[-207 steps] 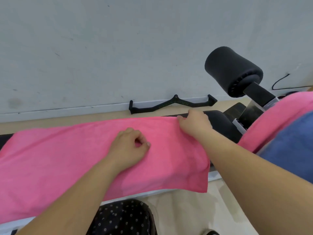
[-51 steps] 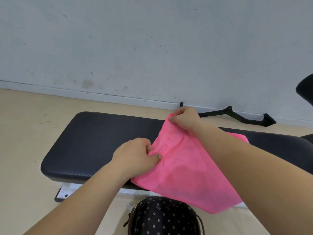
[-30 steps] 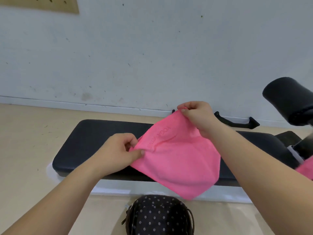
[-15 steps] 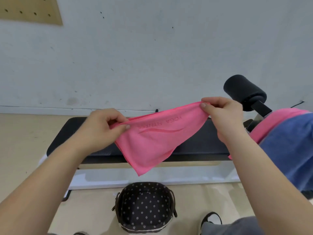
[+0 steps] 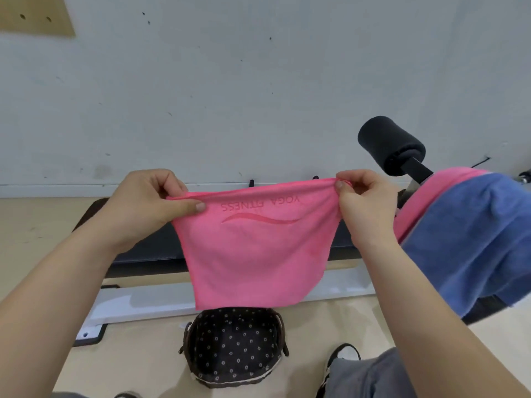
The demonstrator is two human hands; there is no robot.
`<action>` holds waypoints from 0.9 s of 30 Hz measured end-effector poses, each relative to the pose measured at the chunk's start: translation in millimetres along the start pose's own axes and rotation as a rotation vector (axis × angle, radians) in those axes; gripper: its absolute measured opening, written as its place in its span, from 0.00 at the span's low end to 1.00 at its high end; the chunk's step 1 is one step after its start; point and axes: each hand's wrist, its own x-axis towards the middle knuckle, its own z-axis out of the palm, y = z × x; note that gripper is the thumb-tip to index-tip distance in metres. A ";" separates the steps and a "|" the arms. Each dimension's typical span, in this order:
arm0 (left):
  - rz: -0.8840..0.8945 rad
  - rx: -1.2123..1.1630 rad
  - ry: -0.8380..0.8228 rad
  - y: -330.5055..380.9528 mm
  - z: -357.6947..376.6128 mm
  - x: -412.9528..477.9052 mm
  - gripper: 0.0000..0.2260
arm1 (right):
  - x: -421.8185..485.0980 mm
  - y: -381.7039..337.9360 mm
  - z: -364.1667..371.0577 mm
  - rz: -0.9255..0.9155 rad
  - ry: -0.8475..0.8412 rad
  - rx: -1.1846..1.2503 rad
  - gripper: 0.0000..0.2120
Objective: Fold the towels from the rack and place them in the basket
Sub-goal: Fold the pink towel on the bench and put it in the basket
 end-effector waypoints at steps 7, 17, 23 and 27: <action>-0.063 -0.021 -0.142 5.6 -12.9 -9.8 0.19 | -12.2 -11.6 -22.5 -0.032 -0.033 -0.118 0.13; -0.161 0.023 -0.065 -16.6 -12.9 -3.7 0.10 | -4.6 11.2 -2.3 -0.045 -0.226 -0.377 0.11; -0.286 0.168 0.126 -63.3 11.9 22.3 0.04 | 29.9 48.3 47.2 0.072 -0.505 -0.696 0.11; -0.420 -0.038 0.199 -89.7 29.9 51.7 0.03 | 50.5 64.9 75.1 0.271 -0.430 -0.400 0.08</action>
